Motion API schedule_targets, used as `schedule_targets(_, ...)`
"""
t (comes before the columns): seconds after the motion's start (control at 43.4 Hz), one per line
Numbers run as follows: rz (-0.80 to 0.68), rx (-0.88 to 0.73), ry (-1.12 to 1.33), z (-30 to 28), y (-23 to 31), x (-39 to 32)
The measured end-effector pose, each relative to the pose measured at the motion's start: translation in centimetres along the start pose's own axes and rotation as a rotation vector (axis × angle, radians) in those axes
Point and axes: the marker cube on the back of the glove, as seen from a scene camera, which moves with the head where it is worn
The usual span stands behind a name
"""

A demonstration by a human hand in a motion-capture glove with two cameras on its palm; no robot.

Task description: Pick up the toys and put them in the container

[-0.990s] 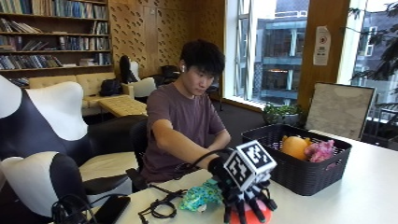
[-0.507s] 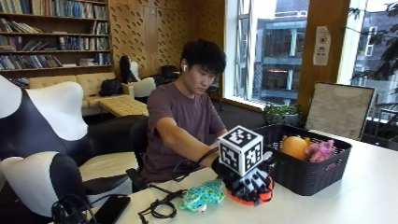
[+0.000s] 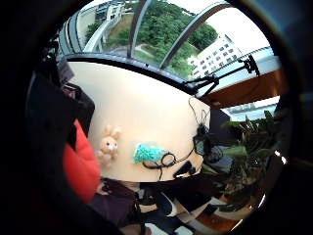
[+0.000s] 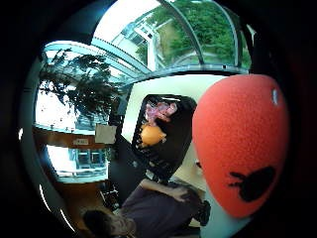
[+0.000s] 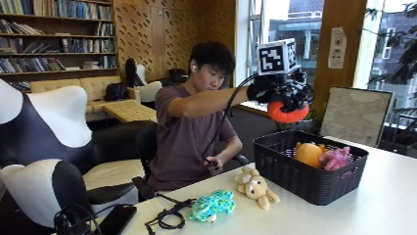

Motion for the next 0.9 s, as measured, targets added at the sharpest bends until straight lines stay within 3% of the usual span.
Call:
schedule_targets(0.322,-0.12,-0.059,0.026,5.4,-2.4,-12.1)
schedule_targets(0.622,-0.254,-0.143,0.217,11.8,-3.4,-14.3)
schedule_targets(0.76,-0.199,-0.414,-0.029,12.4,-2.5,-15.5)
schedule_targets(0.898,-0.2,-0.364,-0.093,10.8,-2.1,-14.6)
